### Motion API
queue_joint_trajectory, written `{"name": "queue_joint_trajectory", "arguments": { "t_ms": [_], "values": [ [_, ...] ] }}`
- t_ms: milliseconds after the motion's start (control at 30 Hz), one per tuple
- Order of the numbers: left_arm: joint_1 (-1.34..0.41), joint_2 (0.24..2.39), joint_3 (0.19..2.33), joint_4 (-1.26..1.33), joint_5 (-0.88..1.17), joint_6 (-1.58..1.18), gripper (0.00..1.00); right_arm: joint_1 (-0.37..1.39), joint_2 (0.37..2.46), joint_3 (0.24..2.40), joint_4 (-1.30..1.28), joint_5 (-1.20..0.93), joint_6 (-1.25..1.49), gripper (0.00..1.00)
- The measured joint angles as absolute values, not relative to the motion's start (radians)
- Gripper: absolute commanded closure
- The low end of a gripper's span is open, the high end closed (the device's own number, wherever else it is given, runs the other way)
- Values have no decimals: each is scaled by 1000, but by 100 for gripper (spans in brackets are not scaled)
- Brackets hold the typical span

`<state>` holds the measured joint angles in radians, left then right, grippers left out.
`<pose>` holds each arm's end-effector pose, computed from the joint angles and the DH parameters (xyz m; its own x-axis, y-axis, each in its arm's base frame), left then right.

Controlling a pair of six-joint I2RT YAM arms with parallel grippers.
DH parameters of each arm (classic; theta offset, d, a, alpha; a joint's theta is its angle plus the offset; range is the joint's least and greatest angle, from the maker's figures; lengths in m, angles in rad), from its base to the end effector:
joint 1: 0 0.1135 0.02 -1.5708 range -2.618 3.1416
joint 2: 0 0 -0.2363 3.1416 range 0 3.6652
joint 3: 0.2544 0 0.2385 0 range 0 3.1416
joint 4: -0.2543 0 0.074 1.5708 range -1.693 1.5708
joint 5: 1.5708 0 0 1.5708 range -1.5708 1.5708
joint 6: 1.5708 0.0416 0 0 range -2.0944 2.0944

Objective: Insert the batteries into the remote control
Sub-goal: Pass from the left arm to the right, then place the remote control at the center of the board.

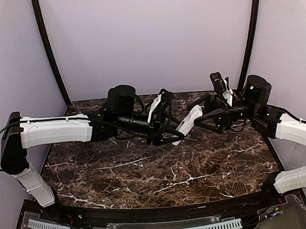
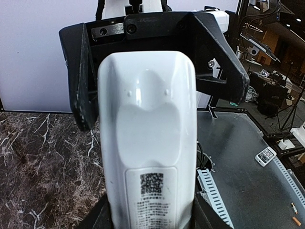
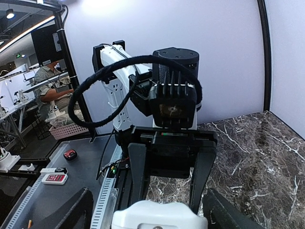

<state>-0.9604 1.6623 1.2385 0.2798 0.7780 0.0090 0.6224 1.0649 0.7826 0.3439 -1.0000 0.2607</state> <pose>0.1935 -0.3275 0.2937 -0.0734 0.1161 -0.9905 0.9825 -0.1619 -0.0917 0.1747 0.1685 0.3195 -0.2087 0.0217 -0.9777 -0.9766 -0.0582 0.2071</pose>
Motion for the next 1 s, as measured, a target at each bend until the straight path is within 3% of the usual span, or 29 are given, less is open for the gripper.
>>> {"name": "queue_joint_trajectory", "arguments": {
  "t_ms": [367,500,633,667,1000],
  "values": [
    [-949,1662,1211,332,786,-76,59,646,1110,817,281,-953,211,57],
    [-939,1662,1193,370,783,-90,40,646,1131,839,269,-946,212,66],
    [-929,1646,1147,399,741,-93,8,648,1153,866,213,-931,226,71],
    [-921,1636,1131,403,723,-91,5,648,1160,878,186,-920,226,71],
    [-817,1380,973,307,315,-107,1,647,1332,1081,-167,-778,182,74]
  ]
}}
